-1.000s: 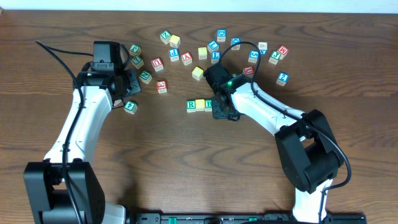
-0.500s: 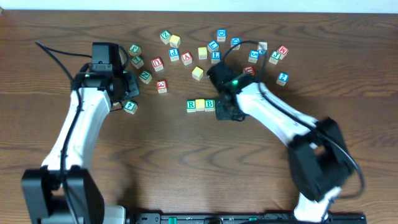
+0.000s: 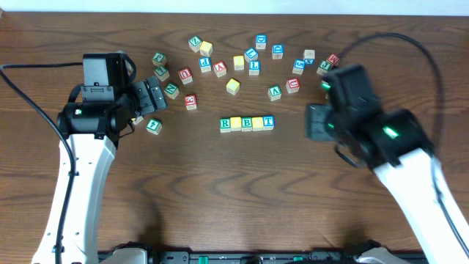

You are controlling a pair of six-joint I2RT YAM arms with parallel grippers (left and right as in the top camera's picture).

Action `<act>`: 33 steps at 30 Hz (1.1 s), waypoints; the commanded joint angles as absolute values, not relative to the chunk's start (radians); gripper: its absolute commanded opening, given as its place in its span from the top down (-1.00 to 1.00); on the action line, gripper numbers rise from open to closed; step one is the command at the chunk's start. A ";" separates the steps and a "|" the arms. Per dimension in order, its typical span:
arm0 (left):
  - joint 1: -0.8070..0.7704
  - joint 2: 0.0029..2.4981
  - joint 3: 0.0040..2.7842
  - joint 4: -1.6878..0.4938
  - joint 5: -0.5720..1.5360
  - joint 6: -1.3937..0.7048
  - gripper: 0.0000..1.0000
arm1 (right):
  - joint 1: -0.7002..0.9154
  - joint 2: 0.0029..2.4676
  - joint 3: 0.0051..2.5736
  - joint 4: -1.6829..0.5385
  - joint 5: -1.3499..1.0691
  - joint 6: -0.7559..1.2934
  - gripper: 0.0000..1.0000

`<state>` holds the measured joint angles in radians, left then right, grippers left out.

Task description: Spell out ROBOT

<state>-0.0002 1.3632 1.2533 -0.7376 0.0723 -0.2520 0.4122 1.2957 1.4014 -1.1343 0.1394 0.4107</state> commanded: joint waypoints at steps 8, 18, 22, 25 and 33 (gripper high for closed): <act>0.004 1.367 1.261 -0.744 0.070 -0.290 -0.98 | 0.398 0.894 1.406 -1.194 0.166 0.403 -0.99; 0.004 1.367 1.261 -0.744 0.070 -0.290 -0.97 | 0.398 0.717 1.406 -1.246 0.290 0.404 -0.98; 0.004 1.367 1.261 -0.744 0.070 -0.290 -0.97 | 0.398 0.704 1.405 -1.249 0.404 0.403 -0.98; 0.004 1.367 1.261 -0.745 0.070 -0.290 -0.97 | 0.393 0.704 1.383 -1.243 0.458 0.404 -0.99; 0.004 1.367 1.261 -0.744 0.070 -0.290 -0.97 | 0.180 0.603 1.132 -0.977 0.406 0.402 -0.99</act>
<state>-0.0002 1.3663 1.2533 -0.7406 0.0723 -0.2878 0.2417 0.6487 1.2236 -1.0309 0.4099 0.4080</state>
